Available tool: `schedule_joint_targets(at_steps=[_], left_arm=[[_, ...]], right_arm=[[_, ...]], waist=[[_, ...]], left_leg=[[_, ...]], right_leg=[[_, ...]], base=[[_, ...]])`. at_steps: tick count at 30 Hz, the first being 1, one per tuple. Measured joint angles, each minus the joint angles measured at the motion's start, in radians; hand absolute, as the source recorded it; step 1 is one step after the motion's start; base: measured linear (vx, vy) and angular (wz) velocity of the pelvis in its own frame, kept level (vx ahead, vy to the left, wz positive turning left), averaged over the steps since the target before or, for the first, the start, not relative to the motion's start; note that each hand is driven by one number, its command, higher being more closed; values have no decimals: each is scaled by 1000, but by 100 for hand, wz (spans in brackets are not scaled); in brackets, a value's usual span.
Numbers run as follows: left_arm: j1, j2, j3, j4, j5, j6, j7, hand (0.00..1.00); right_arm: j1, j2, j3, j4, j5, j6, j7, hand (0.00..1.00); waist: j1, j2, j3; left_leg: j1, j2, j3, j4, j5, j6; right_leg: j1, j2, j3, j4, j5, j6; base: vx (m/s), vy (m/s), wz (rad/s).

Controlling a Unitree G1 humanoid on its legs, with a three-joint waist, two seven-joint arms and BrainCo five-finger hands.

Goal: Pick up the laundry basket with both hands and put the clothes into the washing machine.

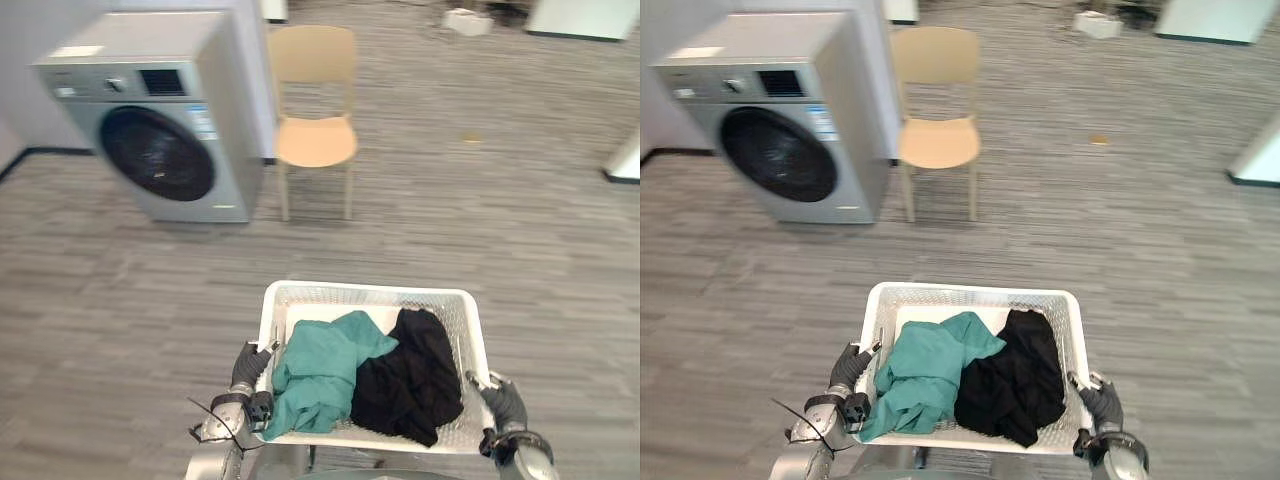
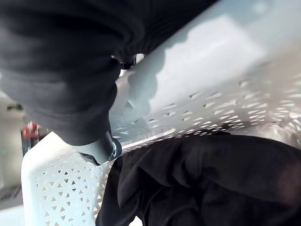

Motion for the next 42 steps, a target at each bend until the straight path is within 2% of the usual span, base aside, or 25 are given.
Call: schedule_joint_targets(at_steps=[5, 7, 8, 9, 11, 12, 14, 17, 18, 20, 21, 23, 24, 25, 27, 28, 30, 31, 33, 34, 36, 37, 38, 41, 42], left_arm=[[18, -21, 31, 1, -22, -8, 13, 100], [35, -13, 36, 1, -21, -7, 22, 100], [39, -15, 37, 3, -20, -3, 23, 100], [39, -13, 35, 3, -18, -2, 22, 100], [43, 26, 16, 3, -14, 3, 21, 100], [45, 32, 16, 3, -11, 4, 21, 100], [44, 41, 16, 4, 4, 5, 21, 100], [21, 41, 16, 2, 12, 5, 17, 100], [-3, 42, 11, 1, 13, 5, 16, 100], [-31, 45, 4, -5, 18, 6, 6, 100], [-36, 47, -8, -14, 18, 3, 0, 100], [-31, 45, -10, -15, 19, 4, -1, 100], [-32, 20, -10, -12, 25, 12, -1, 100], [-35, 12, -8, -14, 28, 13, -3, 100], [-33, 6, 5, -34, 24, 13, -2, 100], [-31, 6, 12, -43, 18, 13, -3, 100], [-14, -2, 28, -62, 12, 0, -3, 100], [-1, -8, 37, -68, 8, -12, -4, 100], [13, -20, 41, -67, 0, -14, -4, 100], [18, -24, 38, -67, -1, -14, -4, 100], [27, -49, 26, -65, -1, -14, -4, 100], [30, -55, 18, -66, -1, -14, -3, 100], [36, -61, 1, -65, -1, -14, 0, 100], [51, -60, -6, -64, -1, -11, 1, 100], [53, -41, -3, -58, -1, -9, 2, 100]], right_arm=[[-81, -17, 34, 22, -35, 1, -23, 100], [-87, 1, 37, 52, -52, 1, -31, 100], [-80, 6, 38, 58, -57, 3, -35, 100], [-77, 11, 37, 58, -57, 2, -38, 100], [-42, 51, 37, 54, -57, 2, -38, 100], [-31, 59, 39, 50, -57, 2, -38, 100], [10, 77, 39, 10, -56, 2, -37, 100], [28, 91, 33, -30, -50, 2, -37, 100], [44, 99, 23, -66, -44, 1, -37, 100], [66, 113, 6, -110, -31, -5, -39, 100], [82, 114, 2, -120, -20, -19, -43, 100], [95, 112, -5, -120, -16, -17, -43, 100], [99, 92, -10, -120, -8, -13, -48, 100], [107, 76, -7, -150, -6, -5, -55, 100], [110, 69, 7, -193, -2, -4, -60, 100], [102, 66, 18, -202, -1, -4, -60, 100], [76, 54, 30, -204, -1, -4, -60, 100], [57, 46, 33, -202, -2, -4, -59, 100], [40, 21, 40, -203, -3, 5, -60, 100], [42, 17, 40, -203, -5, 7, -61, 100], [38, -9, 21, -200, -8, 14, -63, 100], [36, -20, 20, -198, -8, 15, -63, 100], [36, -24, 8, -195, -14, 19, -67, 100], [40, -16, 11, -190, -37, 23, -67, 100], [48, 12, 10, -178, -45, 23, -68, 100]], waist=[[27, 16, -16], [28, 2, -30], [24, 7, -40], [23, 11, -42], [-19, -17, -37], [-26, -21, -34], [-31, -15, -28], [-57, 5, -19], [-63, 15, -18], [-86, 13, -28], [-98, -10, -44], [-113, -26, -57], [-120, 7, -49], [-118, 38, -49], [-91, 52, -45], [-70, 51, -41], [-33, 48, -35], [-3, 48, -37], [19, 50, -36], [23, 51, -39], [18, 53, -42], [17, 55, -43], [15, 52, -44], [22, 46, -61], [20, 18, -86]], left_leg=[[-38, -81, 61, -90, 39, 24], [-26, -115, 87, -78, 21, 56], [-3, -134, 88, -95, 17, 94], [11, -139, 88, -104, 15, 104], [117, -177, 88, -143, 3, 134], [150, -182, 88, -153, -4, 143], [288, -183, 89, -246, -20, 167], [403, -149, 98, -333, -27, 162], [447, -126, 97, -355, -39, 142], [485, -107, 91, -359, -50, 122], [537, -109, 72, -333, -79, 77], [550, -115, 56, -243, -112, 66], [529, -83, 75, -64, -140, 67], [420, -42, 108, 213, -84, 45], [287, 26, 148, 525, 1, 45], [218, 75, 154, 686, -1, 46], [132, 101, 141, 794, -7, 46], [77, 106, 137, 774, -8, 46], [-13, 106, 141, 609, -37, 55], [-14, 101, 150, 510, -44, 50], [-17, 49, 178, 75, -30, 29], [-10, 35, 182, -5, -15, 16], [-13, 1, 180, -87, 16, 16], [27, -39, 199, -191, 130, 84], [73, -55, 196, -225, 191, 129]], right_leg=[[-1, -90, -5, -100, 8, -2], [27, -129, -9, -99, 2, -4], [-20, -131, 1, 29, 10, 14], [-60, -128, 8, 130, 10, 17], [-224, -119, 36, 597, 49, 37], [-249, -110, 36, 673, 47, 35], [-358, -65, -37, 762, 4, -18], [-454, 10, -153, 615, -21, -20], [-479, 50, -212, 459, -3, -35], [-473, 101, -263, 130, 126, -57], [-465, 129, -249, 3, 245, -94], [-432, 126, -253, -2, 325, -172], [-394, 141, -275, 38, 362, -204], [-347, 165, -285, 37, 318, -220], [-272, 193, -282, 8, 285, -233], [-191, 217, -267, -33, 268, -248], [-72, 229, -225, -90, 236, -250], [-22, 227, -189, -111, 217, -245], [51, 216, -156, -148, 180, -222], [63, 208, -156, -158, 169, -206], [119, 178, -139, -158, 114, -166], [129, 173, -135, -160, 105, -151], [160, 165, -116, -159, 76, -112], [197, 171, -64, -91, 38, -64], [182, 163, -39, 6, 13, -48]], base=[[53, 141, 49], [201, 173, 4], [273, 159, -10], [380, 167, -6], [376, 137, 17], [407, 64, -1], [457, 57, -42], [403, 17, -25], [505, 0, 4], [635, -4, 25], [657, -28, 38], [775, -83, 49], [723, -89, 56], [575, -73, 36], [616, -122, 4], [861, -211, -19], [604, -143, -43], [371, -50, -60], [446, -48, -43], [403, -15, -7], [481, 18, 3], [567, 56, -14], [481, 66, -25], [546, 81, -52], [624, 41, -44]])
